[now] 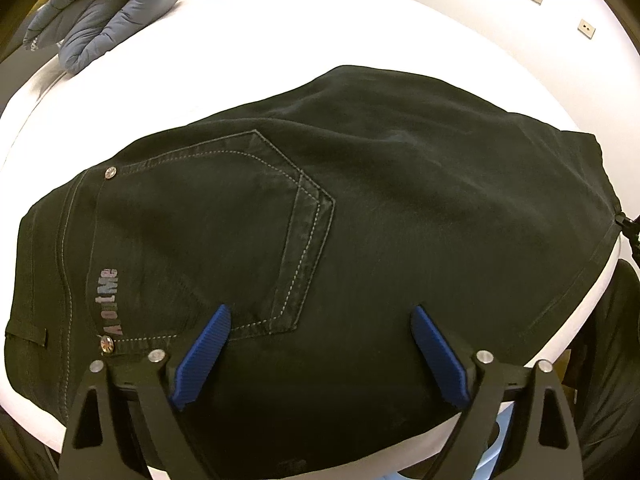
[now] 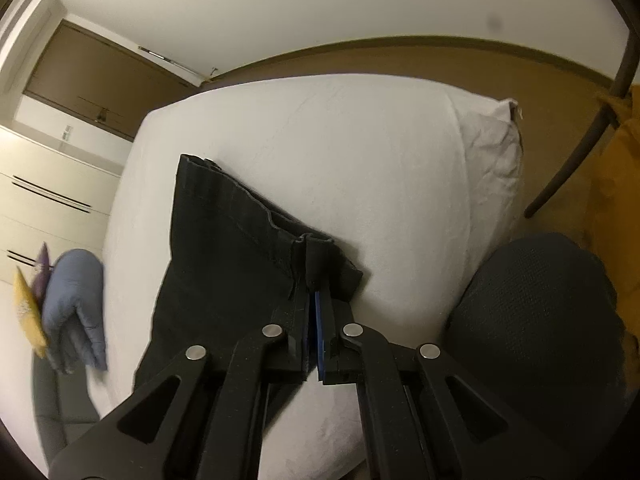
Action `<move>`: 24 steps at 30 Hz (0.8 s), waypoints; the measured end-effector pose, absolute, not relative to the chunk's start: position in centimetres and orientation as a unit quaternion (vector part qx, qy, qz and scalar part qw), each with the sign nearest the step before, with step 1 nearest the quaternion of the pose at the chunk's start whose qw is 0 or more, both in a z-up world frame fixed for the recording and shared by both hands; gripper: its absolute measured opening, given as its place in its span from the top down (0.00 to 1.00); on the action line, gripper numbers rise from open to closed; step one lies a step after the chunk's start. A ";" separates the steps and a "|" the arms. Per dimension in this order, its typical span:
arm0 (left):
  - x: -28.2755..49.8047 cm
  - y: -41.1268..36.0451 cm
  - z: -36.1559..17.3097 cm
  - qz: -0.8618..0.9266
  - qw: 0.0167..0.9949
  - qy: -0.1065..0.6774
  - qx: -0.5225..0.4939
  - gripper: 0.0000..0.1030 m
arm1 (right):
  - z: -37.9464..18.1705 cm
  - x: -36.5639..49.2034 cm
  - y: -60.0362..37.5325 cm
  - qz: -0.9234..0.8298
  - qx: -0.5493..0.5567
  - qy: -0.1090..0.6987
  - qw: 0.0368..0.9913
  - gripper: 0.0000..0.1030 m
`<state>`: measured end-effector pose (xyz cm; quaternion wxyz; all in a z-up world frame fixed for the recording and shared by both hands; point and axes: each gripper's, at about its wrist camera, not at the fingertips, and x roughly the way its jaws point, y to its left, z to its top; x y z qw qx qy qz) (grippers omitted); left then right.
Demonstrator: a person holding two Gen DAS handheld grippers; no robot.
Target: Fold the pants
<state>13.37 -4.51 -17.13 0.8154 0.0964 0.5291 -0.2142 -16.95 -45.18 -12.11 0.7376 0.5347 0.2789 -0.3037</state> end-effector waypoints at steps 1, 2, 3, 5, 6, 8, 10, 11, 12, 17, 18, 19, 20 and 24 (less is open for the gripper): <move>13.4 -4.5 -17.2 -0.214 0.817 0.527 0.096 0.07 | -12.2 -17.1 -45.2 -0.298 0.540 0.279 0.736 1.00; 13.1 -4.1 -17.3 -0.215 0.817 0.526 0.095 0.07 | -12.2 -17.2 -45.2 -0.293 0.544 0.279 0.735 0.98; 12.8 -3.9 -17.4 -0.217 0.818 0.525 0.094 0.07 | -11.9 -17.3 -45.1 -0.291 0.545 0.280 0.735 0.94; 12.4 -3.4 -17.4 -0.218 0.818 0.523 0.094 0.07 | -11.0 -17.7 -44.5 -0.314 0.526 0.293 0.734 0.91; 12.3 -3.0 -17.4 -0.218 0.819 0.523 0.096 0.07 | -10.1 -18.3 -44.3 -0.336 0.506 0.304 0.734 0.91; 12.0 -2.3 -17.1 -0.217 0.820 0.522 0.095 0.07 | -8.1 -18.6 -43.9 -0.366 0.473 0.308 0.740 0.91; 11.8 -2.2 -16.9 -0.214 0.820 0.521 0.095 0.07 | -6.3 -17.7 -43.6 -0.352 0.456 0.308 0.757 0.91; 11.7 -2.1 -16.8 -0.213 0.821 0.522 0.094 0.07 | -5.3 -16.7 -43.2 -0.339 0.444 0.307 0.771 0.91; 11.6 -2.0 -16.8 -0.211 0.821 0.522 0.094 0.07 | -4.6 -15.7 -42.7 -0.322 0.434 0.306 0.784 0.91; 10.8 -1.9 -16.7 -0.201 0.822 0.524 0.096 0.07 | -4.6 -7.2 -38.0 -0.185 0.389 0.363 0.827 0.91; 10.6 -1.8 -16.7 -0.201 0.822 0.524 0.097 0.07 | -5.6 -5.6 -37.0 -0.165 0.378 0.383 0.826 0.91; 10.4 -1.7 -16.7 -0.201 0.822 0.524 0.097 0.06 | -6.6 -4.5 -36.3 -0.151 0.371 0.404 0.822 0.91; 10.2 -1.5 -16.6 -0.202 0.822 0.524 0.098 0.06 | -8.5 -3.3 -35.7 -0.151 0.367 0.437 0.807 0.91; 8.9 -0.4 -16.5 -0.205 0.821 0.524 0.099 0.06 | -12.2 -4.3 -34.9 -0.162 0.370 0.474 0.782 0.95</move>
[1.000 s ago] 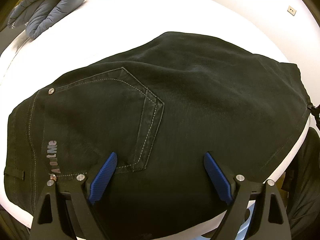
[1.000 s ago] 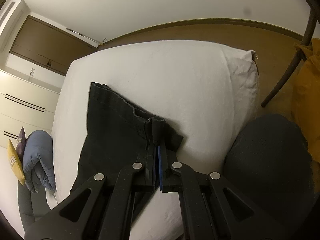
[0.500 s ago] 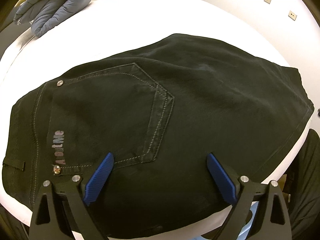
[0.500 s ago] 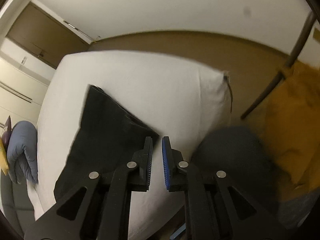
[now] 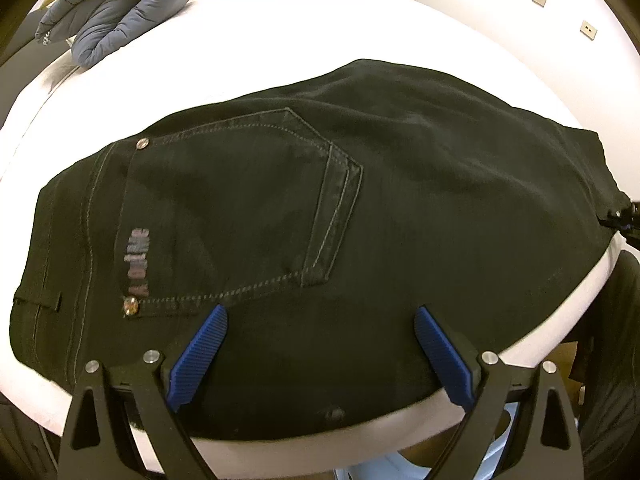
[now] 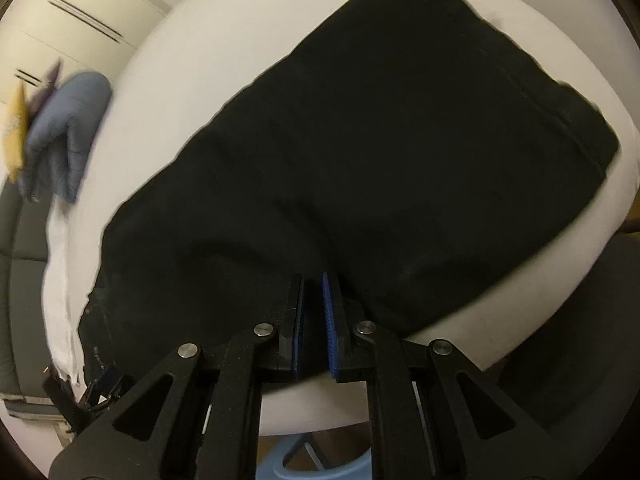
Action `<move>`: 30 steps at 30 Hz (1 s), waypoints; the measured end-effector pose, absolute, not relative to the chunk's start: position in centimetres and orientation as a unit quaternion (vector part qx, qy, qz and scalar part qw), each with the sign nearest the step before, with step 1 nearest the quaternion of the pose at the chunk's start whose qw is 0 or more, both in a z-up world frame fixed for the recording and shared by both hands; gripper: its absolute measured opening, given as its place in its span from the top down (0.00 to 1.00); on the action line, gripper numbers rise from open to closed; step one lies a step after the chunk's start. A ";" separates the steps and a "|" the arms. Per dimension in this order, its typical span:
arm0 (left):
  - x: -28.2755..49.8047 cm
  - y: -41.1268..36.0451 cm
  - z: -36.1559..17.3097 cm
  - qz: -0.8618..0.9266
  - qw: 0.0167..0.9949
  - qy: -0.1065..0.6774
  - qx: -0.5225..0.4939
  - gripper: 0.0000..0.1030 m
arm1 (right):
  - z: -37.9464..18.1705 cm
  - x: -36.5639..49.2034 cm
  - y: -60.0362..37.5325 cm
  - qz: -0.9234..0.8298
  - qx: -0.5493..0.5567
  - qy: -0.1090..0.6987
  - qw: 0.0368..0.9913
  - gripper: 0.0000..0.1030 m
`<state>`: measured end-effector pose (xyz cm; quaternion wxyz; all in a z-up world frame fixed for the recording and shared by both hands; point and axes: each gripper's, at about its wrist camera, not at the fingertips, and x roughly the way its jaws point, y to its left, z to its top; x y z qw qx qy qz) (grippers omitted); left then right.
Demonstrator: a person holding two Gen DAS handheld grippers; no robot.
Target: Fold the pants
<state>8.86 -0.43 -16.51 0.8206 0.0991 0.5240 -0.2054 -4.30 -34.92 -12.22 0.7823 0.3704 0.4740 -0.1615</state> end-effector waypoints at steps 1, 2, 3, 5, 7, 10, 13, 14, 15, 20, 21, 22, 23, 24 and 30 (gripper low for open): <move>8.6 -0.3 -16.4 -0.206 0.820 0.524 0.101 0.06 | -12.1 -4.6 -34.6 -0.168 0.351 0.482 0.785 0.96; 8.3 -0.2 -16.2 -0.206 0.820 0.523 0.104 0.06 | -11.8 -5.0 -34.2 -0.172 0.331 0.489 0.789 0.96; 8.0 -0.1 -15.7 -0.206 0.820 0.523 0.105 0.07 | -11.6 -5.1 -33.9 -0.176 0.317 0.496 0.789 0.96; 7.6 0.1 -14.2 -0.212 0.827 0.512 0.093 0.11 | -10.6 -4.9 -32.9 -0.198 0.268 0.520 0.786 0.95; 8.0 0.0 -12.4 -0.211 0.842 0.490 0.081 0.11 | -9.4 -4.3 -31.9 -0.206 0.237 0.526 0.790 0.91; 9.7 -1.1 -11.0 -0.218 0.853 0.472 0.050 0.11 | -7.4 -1.3 -29.5 -0.155 0.232 0.498 0.821 0.91; 11.0 -3.4 -12.3 -0.227 0.848 0.476 0.051 0.11 | -7.1 3.1 -25.4 -0.093 0.194 0.486 0.847 0.91; 11.1 -4.0 -13.6 -0.225 0.837 0.495 0.064 0.11 | -7.8 4.6 -24.0 -0.063 0.187 0.487 0.851 0.91; 10.9 -4.5 -15.1 -0.223 0.825 0.515 0.073 0.11 | -8.7 5.3 -22.8 -0.049 0.175 0.495 0.849 0.91; 6.9 -2.0 -16.3 -0.226 0.825 0.511 0.084 0.09 | -12.9 4.4 -21.7 -0.041 0.152 0.518 0.841 0.92; 6.5 -1.4 -16.3 -0.228 0.825 0.511 0.081 0.09 | -12.9 3.8 -21.8 -0.037 0.148 0.518 0.841 0.92; 6.0 -1.0 -16.2 -0.231 0.825 0.509 0.081 0.09 | -12.7 3.3 -22.0 -0.037 0.144 0.522 0.840 0.92; 5.6 -0.6 -16.2 -0.234 0.825 0.507 0.084 0.09 | -12.4 2.8 -22.1 -0.043 0.137 0.532 0.834 0.92; 5.3 -0.3 -15.9 -0.236 0.823 0.510 0.087 0.09 | -12.0 3.8 -22.0 -0.050 0.131 0.538 0.831 0.91; 8.0 2.0 -12.1 -0.212 0.857 0.468 0.046 0.15 | -6.6 7.8 -19.9 0.029 0.149 0.479 0.864 0.91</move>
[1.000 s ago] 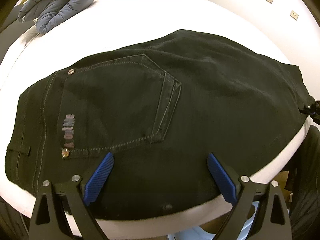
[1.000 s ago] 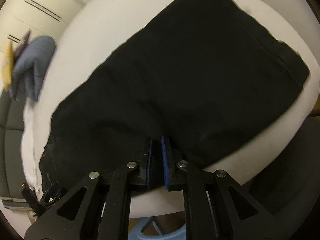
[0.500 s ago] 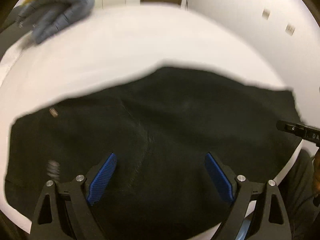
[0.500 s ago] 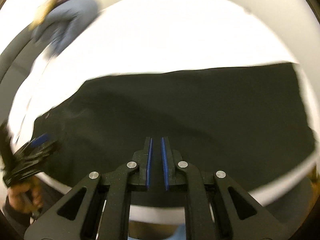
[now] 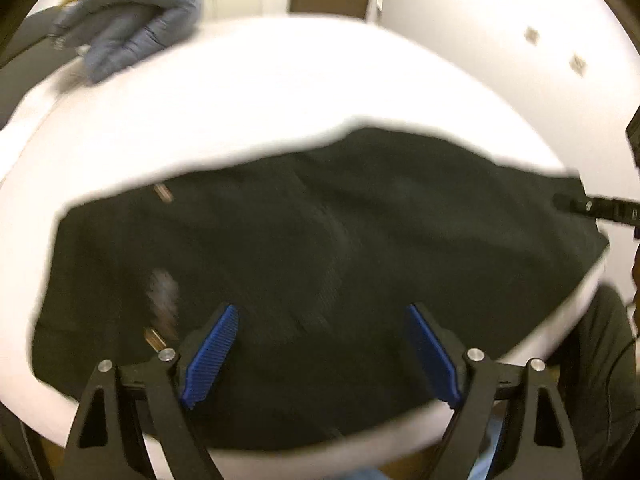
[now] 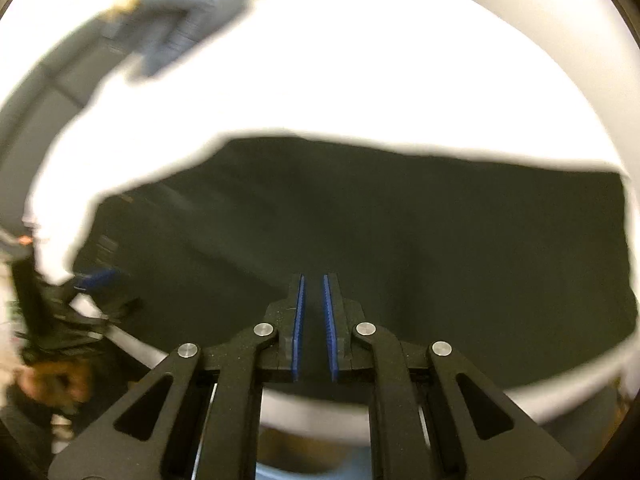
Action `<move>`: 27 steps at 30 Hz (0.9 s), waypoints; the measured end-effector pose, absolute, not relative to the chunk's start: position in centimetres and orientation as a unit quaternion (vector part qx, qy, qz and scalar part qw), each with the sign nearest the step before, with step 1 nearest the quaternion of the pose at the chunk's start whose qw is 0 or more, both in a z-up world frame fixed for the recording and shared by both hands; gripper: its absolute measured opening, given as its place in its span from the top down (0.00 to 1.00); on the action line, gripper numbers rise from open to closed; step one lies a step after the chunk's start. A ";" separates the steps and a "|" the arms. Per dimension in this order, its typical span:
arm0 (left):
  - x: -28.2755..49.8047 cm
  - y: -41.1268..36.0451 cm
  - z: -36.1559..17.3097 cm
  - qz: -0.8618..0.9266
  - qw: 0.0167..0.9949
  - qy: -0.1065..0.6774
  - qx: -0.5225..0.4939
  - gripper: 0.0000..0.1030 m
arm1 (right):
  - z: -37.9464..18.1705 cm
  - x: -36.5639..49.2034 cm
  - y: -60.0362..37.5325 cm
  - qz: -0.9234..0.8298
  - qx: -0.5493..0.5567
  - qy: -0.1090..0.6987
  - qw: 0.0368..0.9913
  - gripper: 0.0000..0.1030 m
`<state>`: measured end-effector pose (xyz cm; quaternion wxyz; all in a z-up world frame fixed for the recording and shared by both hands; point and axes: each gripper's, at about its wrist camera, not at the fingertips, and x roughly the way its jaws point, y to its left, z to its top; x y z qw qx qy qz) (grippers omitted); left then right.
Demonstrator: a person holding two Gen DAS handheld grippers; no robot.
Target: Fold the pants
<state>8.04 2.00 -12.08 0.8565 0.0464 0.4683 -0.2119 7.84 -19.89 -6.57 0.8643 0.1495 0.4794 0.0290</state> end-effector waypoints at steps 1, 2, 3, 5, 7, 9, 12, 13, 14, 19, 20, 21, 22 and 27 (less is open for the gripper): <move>9.1 2.4 -11.7 -0.202 0.861 0.465 0.041 0.15 | -6.3 9.4 -18.9 0.052 0.154 0.473 0.866 0.91; 10.1 2.9 -11.6 -0.190 0.865 0.463 0.039 0.15 | -6.0 11.0 -17.5 0.073 0.155 0.469 0.866 0.91; 10.8 3.8 -11.9 -0.174 0.868 0.464 0.041 0.15 | -6.0 12.4 -16.4 0.091 0.155 0.467 0.866 0.91; 12.5 5.3 -13.3 -0.141 0.865 0.479 0.045 0.15 | -6.2 15.5 -14.0 0.128 0.165 0.466 0.860 0.91; 12.7 7.6 -14.6 -0.119 0.858 0.498 0.038 0.16 | -6.7 17.8 -11.3 0.147 0.174 0.476 0.849 0.91; 12.4 9.1 -15.6 -0.139 0.857 0.497 0.020 0.20 | -7.5 20.0 -9.3 0.166 0.183 0.477 0.844 0.91; 11.9 9.1 -15.5 -0.143 0.859 0.490 0.030 0.20 | -9.1 24.3 -8.6 0.183 0.211 0.484 0.829 0.91; 11.8 9.1 -15.6 -0.142 0.860 0.490 0.028 0.19 | -9.9 25.3 -8.1 0.204 0.237 0.481 0.819 0.91; 11.6 9.3 -15.5 -0.142 0.860 0.489 0.024 0.18 | -11.7 27.4 -6.7 0.215 0.252 0.484 0.810 0.91; 11.6 9.0 -15.8 -0.148 0.859 0.489 0.023 0.17 | -18.4 31.4 -5.7 0.203 0.289 0.532 0.770 0.97; 11.6 9.1 -15.8 -0.152 0.859 0.489 0.021 0.17 | -19.6 31.9 -6.7 0.202 0.307 0.529 0.765 0.99; 12.0 9.1 -15.9 -0.153 0.858 0.489 0.019 0.17 | -20.2 32.2 -8.0 0.201 0.330 0.516 0.765 1.00; 12.0 9.4 -15.9 -0.155 0.859 0.488 0.018 0.17 | -20.6 32.3 -9.8 0.181 0.351 0.498 0.771 1.00; 12.0 8.3 -16.4 -0.154 0.861 0.484 0.023 0.11 | -19.6 29.8 -19.2 0.020 0.439 0.415 0.797 0.96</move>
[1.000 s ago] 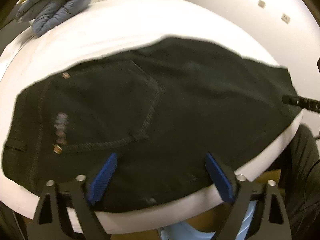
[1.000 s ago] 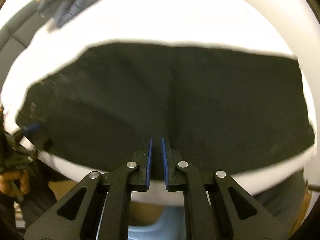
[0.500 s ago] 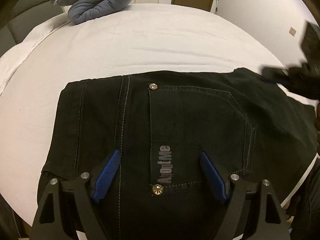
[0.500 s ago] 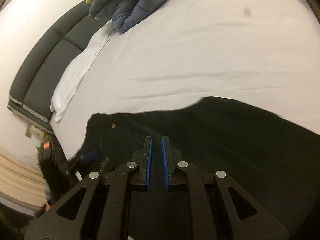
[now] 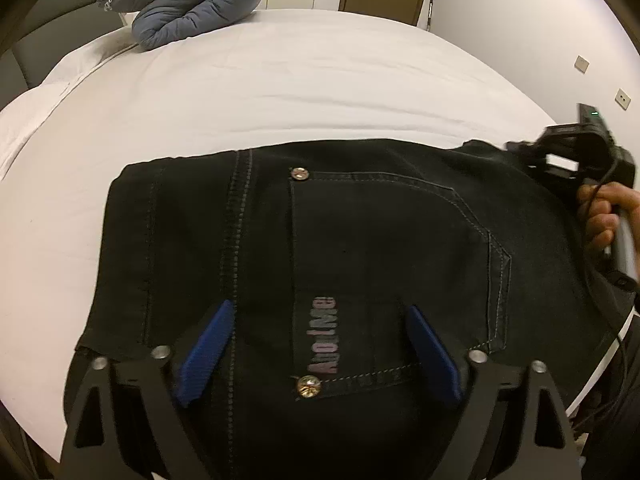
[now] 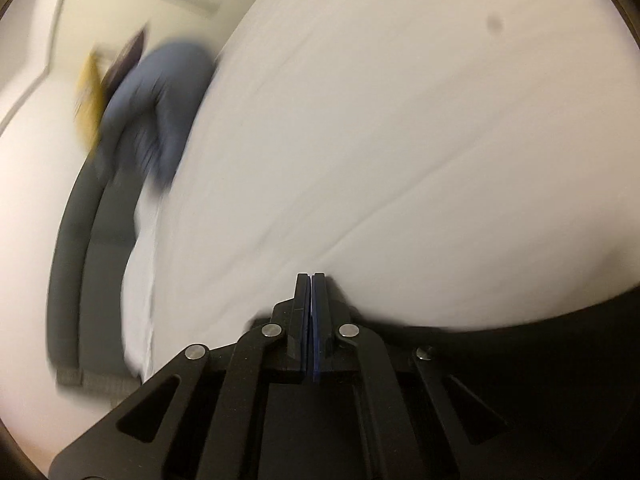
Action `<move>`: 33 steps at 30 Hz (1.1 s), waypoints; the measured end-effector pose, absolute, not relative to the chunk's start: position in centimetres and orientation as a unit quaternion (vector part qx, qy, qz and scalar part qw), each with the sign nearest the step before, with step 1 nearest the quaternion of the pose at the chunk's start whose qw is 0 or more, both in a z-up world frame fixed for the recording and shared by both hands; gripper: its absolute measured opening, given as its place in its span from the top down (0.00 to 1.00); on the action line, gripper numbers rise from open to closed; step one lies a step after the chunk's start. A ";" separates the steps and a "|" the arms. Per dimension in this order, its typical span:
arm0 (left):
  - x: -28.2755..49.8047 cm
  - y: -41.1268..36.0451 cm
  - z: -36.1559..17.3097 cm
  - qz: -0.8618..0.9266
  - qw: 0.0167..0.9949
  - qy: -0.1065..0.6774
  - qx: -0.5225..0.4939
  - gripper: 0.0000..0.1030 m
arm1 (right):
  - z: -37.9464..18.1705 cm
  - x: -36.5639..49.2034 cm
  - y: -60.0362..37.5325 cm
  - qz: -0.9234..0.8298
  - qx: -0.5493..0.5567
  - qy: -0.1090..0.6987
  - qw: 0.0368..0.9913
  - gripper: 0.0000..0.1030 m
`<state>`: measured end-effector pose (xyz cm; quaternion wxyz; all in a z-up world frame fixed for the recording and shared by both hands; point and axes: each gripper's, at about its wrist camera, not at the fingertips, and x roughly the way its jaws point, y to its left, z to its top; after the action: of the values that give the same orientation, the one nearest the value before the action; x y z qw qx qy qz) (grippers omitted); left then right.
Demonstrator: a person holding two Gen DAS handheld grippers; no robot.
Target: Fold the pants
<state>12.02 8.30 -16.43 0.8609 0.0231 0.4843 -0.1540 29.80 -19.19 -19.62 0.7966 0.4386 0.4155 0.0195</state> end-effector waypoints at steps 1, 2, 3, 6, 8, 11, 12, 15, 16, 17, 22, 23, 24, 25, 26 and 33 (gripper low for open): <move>12.0 8.0 -16.5 -0.153 0.861 0.483 0.026 0.08 | -19.0 29.2 -19.5 0.017 0.435 0.409 0.802 0.93; 11.9 7.7 -16.6 -0.152 0.862 0.483 0.029 0.05 | -18.1 28.4 -19.1 0.034 0.427 0.406 0.807 0.93; 12.1 7.4 -16.8 -0.148 0.862 0.484 0.033 0.04 | -17.4 27.6 -18.1 0.066 0.422 0.404 0.809 0.93; 12.0 6.7 -16.8 -0.140 0.860 0.490 0.039 0.01 | -17.5 25.4 -12.7 0.171 0.385 0.444 0.791 0.93; 12.2 6.4 -16.7 -0.136 0.857 0.495 0.043 0.01 | -19.4 24.0 -10.9 0.166 0.339 0.479 0.792 1.00; 12.0 6.2 -16.5 -0.136 0.853 0.502 0.048 0.01 | -21.8 21.0 -16.7 0.133 0.456 0.430 0.768 1.00; 11.9 6.2 -16.5 -0.135 0.853 0.503 0.048 0.01 | -21.4 19.5 -19.6 0.099 0.470 0.406 0.777 1.00; 12.5 5.9 -16.7 -0.129 0.852 0.505 0.053 0.00 | -20.7 14.3 -28.9 0.007 0.501 0.350 0.792 1.00; 12.7 5.9 -16.7 -0.128 0.851 0.507 0.054 0.00 | -20.4 11.7 -32.7 -0.037 0.510 0.321 0.797 1.00; 12.9 5.9 -16.7 -0.127 0.850 0.508 0.054 0.00 | -20.2 9.6 -35.4 -0.062 0.518 0.298 0.799 1.00; 13.9 5.7 -16.4 -0.126 0.845 0.516 0.057 0.00 | -17.4 0.8 -46.3 -0.187 0.496 0.227 0.817 1.00; 14.3 5.6 -16.2 -0.124 0.844 0.518 0.056 0.01 | -16.4 -0.7 -48.0 -0.238 0.478 0.224 0.815 1.00; 14.4 5.5 -15.8 -0.118 0.844 0.521 0.056 0.02 | -15.5 -2.4 -49.2 -0.274 0.479 0.211 0.807 0.93; 14.3 5.3 -15.4 -0.111 0.845 0.521 0.056 0.05 | -14.7 -4.1 -50.1 -0.277 0.500 0.183 0.800 0.93; 14.2 5.1 -15.0 -0.103 0.846 0.520 0.053 0.06 | -13.8 -5.2 -50.2 -0.267 0.513 0.163 0.800 0.93; 11.9 -3.4 -11.6 -0.171 0.858 0.484 0.040 0.07 | -14.2 -0.1 -34.0 -0.019 0.481 0.290 0.827 0.93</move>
<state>11.93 -3.45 -11.59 0.8576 0.0399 0.4835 -0.1707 -0.12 -34.05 -14.19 0.8271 0.4810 0.2902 -0.0190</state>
